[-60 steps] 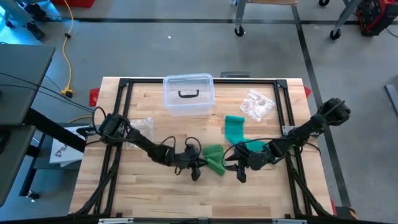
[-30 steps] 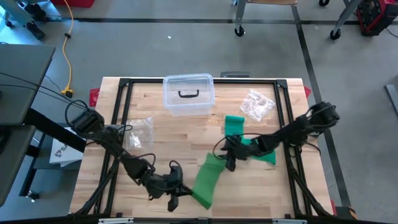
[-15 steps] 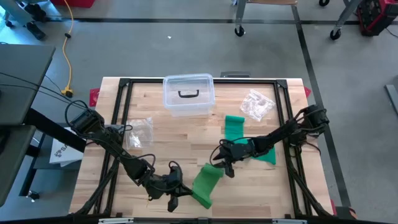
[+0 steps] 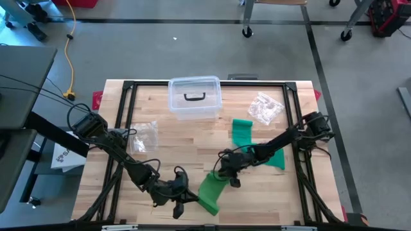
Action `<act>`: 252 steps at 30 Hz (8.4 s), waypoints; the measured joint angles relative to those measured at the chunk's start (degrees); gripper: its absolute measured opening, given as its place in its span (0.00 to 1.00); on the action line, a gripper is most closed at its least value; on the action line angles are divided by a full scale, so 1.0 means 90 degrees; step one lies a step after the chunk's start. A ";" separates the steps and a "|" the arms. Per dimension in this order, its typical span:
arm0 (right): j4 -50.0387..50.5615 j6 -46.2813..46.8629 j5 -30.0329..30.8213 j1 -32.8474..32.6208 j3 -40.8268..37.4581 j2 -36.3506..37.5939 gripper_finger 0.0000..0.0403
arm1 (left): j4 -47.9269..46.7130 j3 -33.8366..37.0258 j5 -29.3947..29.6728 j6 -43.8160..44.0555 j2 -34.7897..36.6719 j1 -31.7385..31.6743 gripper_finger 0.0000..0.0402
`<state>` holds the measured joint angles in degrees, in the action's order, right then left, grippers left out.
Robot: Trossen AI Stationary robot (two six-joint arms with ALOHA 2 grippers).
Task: Roll bandage
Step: Roll the green bandage
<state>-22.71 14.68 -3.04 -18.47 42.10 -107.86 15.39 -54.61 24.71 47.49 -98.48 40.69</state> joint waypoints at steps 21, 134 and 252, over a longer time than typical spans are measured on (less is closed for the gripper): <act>0.3350 -0.1245 0.3426 0.0536 0.0957 0.1553 0.00 | 0.0622 0.0002 0.0323 0.0007 0.0000 0.0813 0.00; 0.4253 -0.3104 -0.0248 0.4743 0.0294 0.3410 0.45 | -0.1077 -0.0204 -0.0562 -0.1853 -0.0588 -0.1747 0.00; 0.3520 -0.0962 0.0405 0.0159 0.0481 0.5188 0.11 | 0.0086 -0.0209 0.1188 -0.3963 -0.0469 -0.2276 0.54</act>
<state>8.97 6.02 0.60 -17.04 46.44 -61.17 16.16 -56.49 35.40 11.82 -102.69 20.20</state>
